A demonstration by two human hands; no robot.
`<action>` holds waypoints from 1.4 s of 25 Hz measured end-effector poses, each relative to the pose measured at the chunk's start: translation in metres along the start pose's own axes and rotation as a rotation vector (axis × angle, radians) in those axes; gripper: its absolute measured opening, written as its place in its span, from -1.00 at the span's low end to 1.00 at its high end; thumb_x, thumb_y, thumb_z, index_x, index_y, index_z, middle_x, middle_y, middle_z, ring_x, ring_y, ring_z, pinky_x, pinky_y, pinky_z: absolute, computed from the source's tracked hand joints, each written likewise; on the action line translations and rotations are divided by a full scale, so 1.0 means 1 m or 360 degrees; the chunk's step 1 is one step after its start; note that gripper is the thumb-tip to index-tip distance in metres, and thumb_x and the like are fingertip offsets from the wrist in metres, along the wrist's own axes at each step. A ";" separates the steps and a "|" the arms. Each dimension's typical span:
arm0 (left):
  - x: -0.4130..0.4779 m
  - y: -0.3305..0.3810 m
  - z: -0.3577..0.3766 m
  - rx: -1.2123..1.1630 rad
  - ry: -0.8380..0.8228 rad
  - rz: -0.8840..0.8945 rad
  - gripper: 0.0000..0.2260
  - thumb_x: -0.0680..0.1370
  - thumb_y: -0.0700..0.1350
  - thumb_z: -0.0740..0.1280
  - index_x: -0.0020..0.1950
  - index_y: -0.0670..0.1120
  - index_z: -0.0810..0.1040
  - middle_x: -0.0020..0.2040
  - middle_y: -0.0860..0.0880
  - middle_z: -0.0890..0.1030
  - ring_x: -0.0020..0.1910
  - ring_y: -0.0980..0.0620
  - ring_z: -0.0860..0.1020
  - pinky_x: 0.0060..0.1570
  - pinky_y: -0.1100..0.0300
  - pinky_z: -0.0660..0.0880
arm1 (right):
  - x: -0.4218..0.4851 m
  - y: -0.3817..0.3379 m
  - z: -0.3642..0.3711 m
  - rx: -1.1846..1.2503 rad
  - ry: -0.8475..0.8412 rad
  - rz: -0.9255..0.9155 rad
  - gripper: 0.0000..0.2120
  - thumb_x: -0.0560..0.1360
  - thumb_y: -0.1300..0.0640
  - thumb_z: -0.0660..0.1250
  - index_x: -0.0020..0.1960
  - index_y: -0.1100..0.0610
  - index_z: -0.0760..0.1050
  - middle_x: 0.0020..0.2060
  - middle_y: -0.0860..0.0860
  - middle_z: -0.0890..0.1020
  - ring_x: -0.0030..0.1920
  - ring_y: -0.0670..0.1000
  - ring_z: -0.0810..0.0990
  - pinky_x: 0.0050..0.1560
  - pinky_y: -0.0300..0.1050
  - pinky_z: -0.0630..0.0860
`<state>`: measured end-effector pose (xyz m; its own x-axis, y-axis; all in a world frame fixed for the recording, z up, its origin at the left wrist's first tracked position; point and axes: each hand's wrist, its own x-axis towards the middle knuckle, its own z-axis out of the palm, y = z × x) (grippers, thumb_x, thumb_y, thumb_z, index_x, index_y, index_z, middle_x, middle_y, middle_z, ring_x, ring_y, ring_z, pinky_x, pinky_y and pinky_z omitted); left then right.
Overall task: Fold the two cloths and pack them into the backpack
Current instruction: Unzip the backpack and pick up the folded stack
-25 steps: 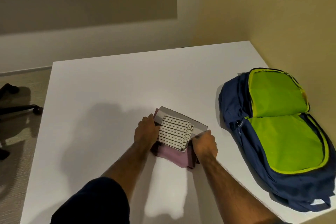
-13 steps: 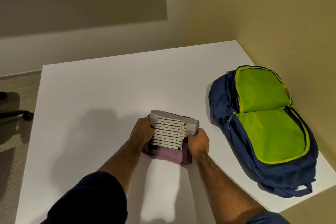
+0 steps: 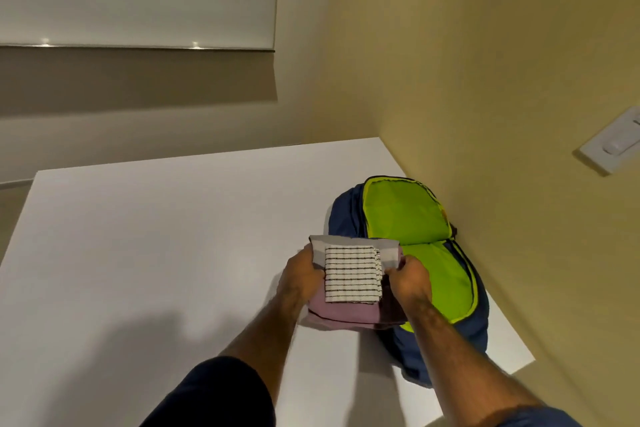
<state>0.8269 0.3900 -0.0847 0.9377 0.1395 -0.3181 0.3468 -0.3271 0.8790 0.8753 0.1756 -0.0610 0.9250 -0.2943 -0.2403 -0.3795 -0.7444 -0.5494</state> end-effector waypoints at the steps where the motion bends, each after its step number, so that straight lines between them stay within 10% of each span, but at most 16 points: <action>1: 0.003 0.014 0.018 -0.0016 -0.0008 0.0018 -0.68 0.61 -0.11 0.35 0.36 0.08 0.51 0.21 0.07 0.62 0.10 0.07 0.58 0.14 0.14 0.53 | 0.014 0.009 -0.019 -0.0016 0.0011 -0.0018 -0.81 0.51 0.22 0.40 0.11 0.23 0.58 0.10 0.22 0.68 0.10 0.27 0.63 -0.03 0.02 0.51; 13: 0.038 0.090 0.237 0.0269 0.0207 -0.0304 -0.56 0.56 -0.18 0.32 0.44 0.01 0.44 0.24 -0.05 0.64 0.19 -0.12 0.59 0.13 0.12 0.49 | 0.188 0.133 -0.116 -0.0171 -0.0285 -0.0248 -0.66 0.63 0.08 0.24 0.39 0.10 0.49 0.19 0.16 0.63 0.15 0.22 0.61 -0.07 -0.10 0.48; 16: 0.040 0.088 0.251 0.0382 0.0266 -0.0432 -0.54 0.52 -0.16 0.32 0.44 -0.02 0.45 0.29 -0.11 0.63 0.25 -0.20 0.58 0.19 0.04 0.52 | 0.201 0.150 -0.111 -0.0127 -0.0437 -0.0186 -0.58 0.64 0.14 0.22 0.49 0.07 0.40 0.33 0.14 0.56 0.29 0.20 0.55 0.02 -0.27 0.53; 20: 0.039 0.085 0.261 0.0505 0.0355 -0.0437 -0.56 0.57 -0.16 0.27 0.45 0.02 0.43 0.31 -0.12 0.61 0.27 -0.23 0.56 0.20 -0.01 0.48 | 0.207 0.164 -0.096 -0.0274 -0.0515 -0.0336 -0.52 0.62 0.19 0.24 0.53 0.10 0.34 0.43 0.14 0.48 0.41 0.21 0.45 0.32 0.00 0.42; 35: 0.010 0.055 0.254 0.1545 0.0076 -0.0247 -0.63 0.71 0.18 0.05 0.27 -0.06 0.44 0.14 -0.13 0.64 0.07 -0.19 0.62 -0.10 0.01 0.44 | 0.235 0.206 -0.122 -0.0824 -0.0817 -0.0893 -0.61 0.60 0.09 0.21 0.39 0.18 0.39 0.25 0.25 0.58 0.22 0.28 0.56 0.15 0.05 0.47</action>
<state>0.8603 0.1362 -0.1296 0.8861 0.2766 -0.3718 0.3510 -0.9245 0.1486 1.0165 -0.1195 -0.1331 0.8031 0.4011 -0.4406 0.2919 -0.9095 -0.2959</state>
